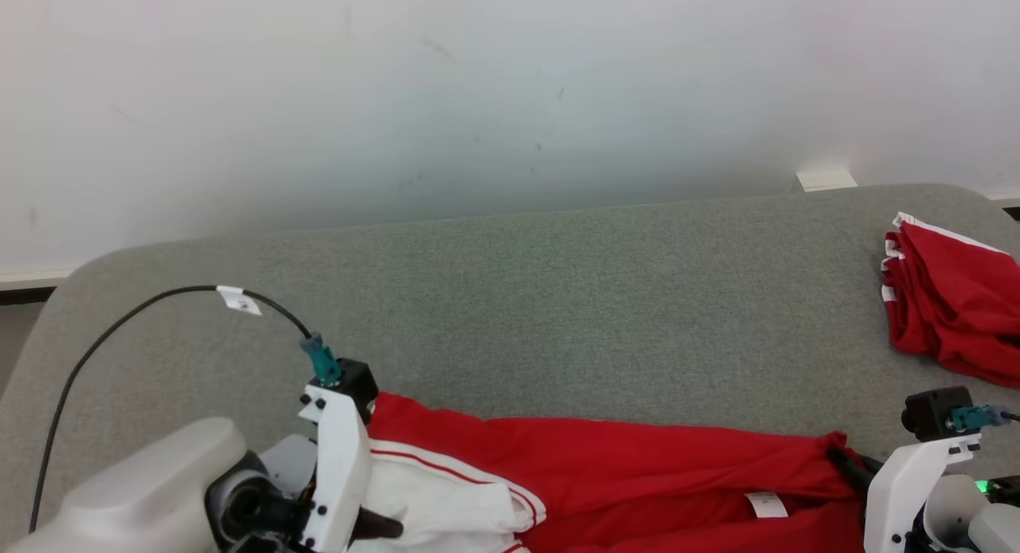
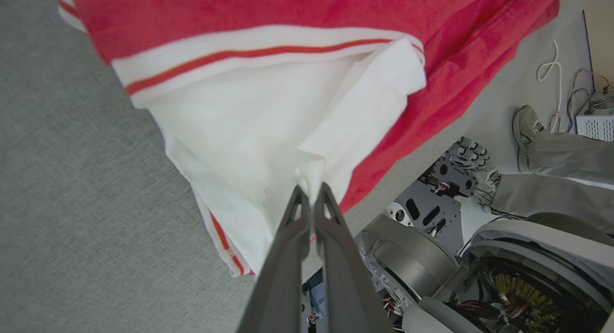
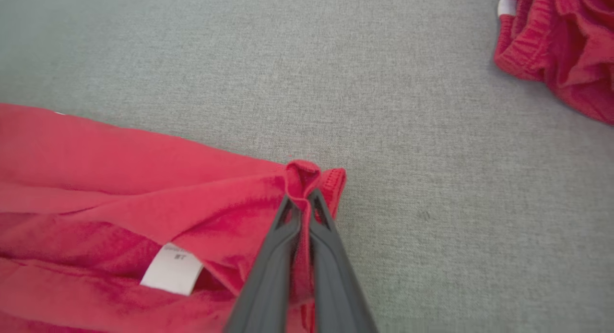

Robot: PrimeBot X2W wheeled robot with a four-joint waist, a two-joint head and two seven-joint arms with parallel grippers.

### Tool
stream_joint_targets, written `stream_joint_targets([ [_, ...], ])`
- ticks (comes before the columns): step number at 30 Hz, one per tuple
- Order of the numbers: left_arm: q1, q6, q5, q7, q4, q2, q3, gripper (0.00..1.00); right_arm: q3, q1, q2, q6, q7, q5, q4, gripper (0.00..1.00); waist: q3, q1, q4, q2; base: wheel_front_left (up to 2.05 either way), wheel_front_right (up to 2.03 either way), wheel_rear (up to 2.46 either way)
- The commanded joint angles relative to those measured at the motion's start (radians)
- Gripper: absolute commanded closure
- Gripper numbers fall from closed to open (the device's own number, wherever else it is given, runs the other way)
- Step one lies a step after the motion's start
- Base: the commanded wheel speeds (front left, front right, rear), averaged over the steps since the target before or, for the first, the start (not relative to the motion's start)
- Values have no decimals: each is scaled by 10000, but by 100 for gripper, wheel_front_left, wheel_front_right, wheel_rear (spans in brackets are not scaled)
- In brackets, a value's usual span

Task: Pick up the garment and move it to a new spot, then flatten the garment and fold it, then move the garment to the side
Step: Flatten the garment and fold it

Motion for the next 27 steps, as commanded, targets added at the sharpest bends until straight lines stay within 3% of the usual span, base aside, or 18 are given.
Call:
stream_joint_targets([
  [1, 220, -26, 34, -82, 64, -35, -17, 55, 63, 179, -64, -25, 74, 32, 3, 0, -4, 1, -14, -1, 0, 0, 0],
  [2, 279, -35, 36, -80, 109, -53, -19, 24, 127, 206, -62, -25, 156, 59, -2, 0, -14, 1, -25, -1, 0, 0, 0],
  [3, 320, -52, 58, -81, 151, -70, -23, 0, 180, 230, -82, -25, 245, 84, -15, 0, -28, 1, -31, -1, 0, 0, 0],
  [10, 280, -103, 115, -111, 263, 19, 61, 0, 405, 308, -632, -25, 460, 205, -449, 0, -190, 1, 32, -1, 0, 0, 0],
  [16, 39, -129, 382, -792, 30, 234, 397, 0, -88, 289, -1304, -25, 54, 506, -1289, 0, -363, 1, 122, -1, 0, 0, 0],
  [21, 38, -4, 717, -2287, -256, 408, 982, 0, -1026, 317, -1629, -25, -996, 407, -2049, 0, -487, 1, 157, -1, 0, 0, 0],
  [27, 618, 665, 1458, -5116, -670, 716, 1859, 0, -2337, 736, -1281, -25, -2366, -267, -2614, 0, -568, 1, 152, -1, 0, 0, 0],
])
